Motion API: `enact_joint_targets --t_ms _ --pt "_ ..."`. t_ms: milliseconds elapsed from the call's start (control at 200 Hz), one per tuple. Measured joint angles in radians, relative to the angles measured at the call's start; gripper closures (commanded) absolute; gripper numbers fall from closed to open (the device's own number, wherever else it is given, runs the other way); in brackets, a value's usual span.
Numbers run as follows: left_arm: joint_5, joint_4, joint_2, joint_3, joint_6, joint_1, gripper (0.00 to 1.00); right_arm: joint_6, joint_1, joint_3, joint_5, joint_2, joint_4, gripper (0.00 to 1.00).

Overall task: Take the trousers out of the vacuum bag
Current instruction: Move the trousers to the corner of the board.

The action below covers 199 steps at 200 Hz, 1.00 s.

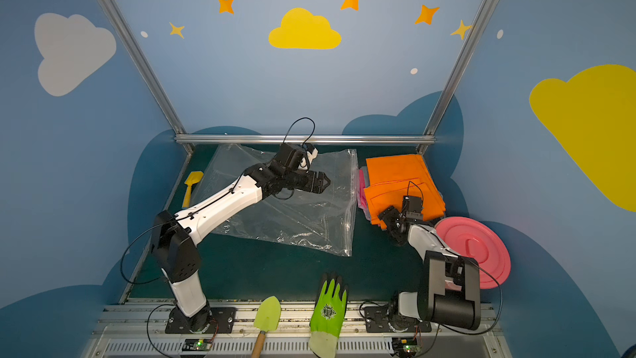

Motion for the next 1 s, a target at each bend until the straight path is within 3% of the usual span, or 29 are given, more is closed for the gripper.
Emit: enact_joint_targets --t_ms 666,806,996 --pt "0.034 -0.008 0.028 0.0 0.0 0.018 0.1 -0.105 -0.03 0.281 -0.023 0.317 0.105 0.19" --pt "0.034 -0.008 0.028 -0.002 -0.001 0.03 0.1 -0.115 -0.037 0.283 -0.067 0.315 0.132 0.11" --pt "0.033 0.002 0.027 -0.035 -0.008 0.054 0.11 -0.138 -0.032 0.267 -0.15 0.209 0.15 0.1"
